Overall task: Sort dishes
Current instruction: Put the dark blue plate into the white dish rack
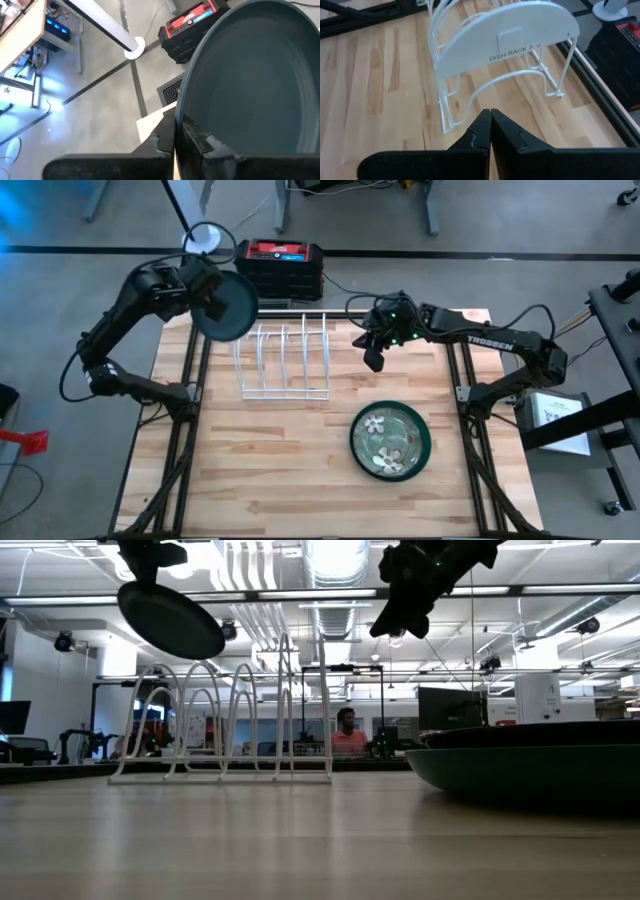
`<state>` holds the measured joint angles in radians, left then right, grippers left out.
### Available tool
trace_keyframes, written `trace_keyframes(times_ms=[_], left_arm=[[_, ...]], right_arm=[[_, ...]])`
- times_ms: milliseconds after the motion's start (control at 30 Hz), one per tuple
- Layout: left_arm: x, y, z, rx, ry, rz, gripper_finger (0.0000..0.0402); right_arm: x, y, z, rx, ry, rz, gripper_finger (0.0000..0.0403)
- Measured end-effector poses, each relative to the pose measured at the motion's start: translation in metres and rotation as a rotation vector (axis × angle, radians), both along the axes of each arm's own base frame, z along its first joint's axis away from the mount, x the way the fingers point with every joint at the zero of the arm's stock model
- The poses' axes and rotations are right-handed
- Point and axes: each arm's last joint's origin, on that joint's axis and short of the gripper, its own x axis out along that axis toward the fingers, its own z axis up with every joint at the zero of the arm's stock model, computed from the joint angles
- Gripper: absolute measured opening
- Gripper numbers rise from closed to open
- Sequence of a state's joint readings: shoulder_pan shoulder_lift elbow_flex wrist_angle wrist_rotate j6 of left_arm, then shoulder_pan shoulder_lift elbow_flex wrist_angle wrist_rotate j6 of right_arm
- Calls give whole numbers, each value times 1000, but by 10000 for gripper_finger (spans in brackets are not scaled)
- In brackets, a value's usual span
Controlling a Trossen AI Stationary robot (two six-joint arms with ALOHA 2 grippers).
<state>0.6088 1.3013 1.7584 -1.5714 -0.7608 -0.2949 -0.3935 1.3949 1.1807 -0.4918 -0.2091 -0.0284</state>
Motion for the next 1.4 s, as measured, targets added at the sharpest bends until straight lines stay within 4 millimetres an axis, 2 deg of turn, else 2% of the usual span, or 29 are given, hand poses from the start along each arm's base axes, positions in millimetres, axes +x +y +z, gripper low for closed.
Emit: trace_keyframes(times_ms=[200, 533, 1000, 1267, 1400], left_arm=[[12, 6, -7, -27, 3, 6, 0], [20, 10, -13, -58, 2, 7, 0], [22, 11, -18, -8, 67, 30, 0], [27, 10, -34, -35, 117, 27, 0], [28, 9, -35, -43, 118, 18, 0]], right_arm=[[-1, 0, -7, 7, 18, 0, 0], [-1, 1, -9, 7, 21, 0, 0], [-1, 1, -15, 6, 16, 0, 0], [0, 0, -20, -2, -5, -1, 0], [0, 0, -20, -3, -7, -1, 0]])
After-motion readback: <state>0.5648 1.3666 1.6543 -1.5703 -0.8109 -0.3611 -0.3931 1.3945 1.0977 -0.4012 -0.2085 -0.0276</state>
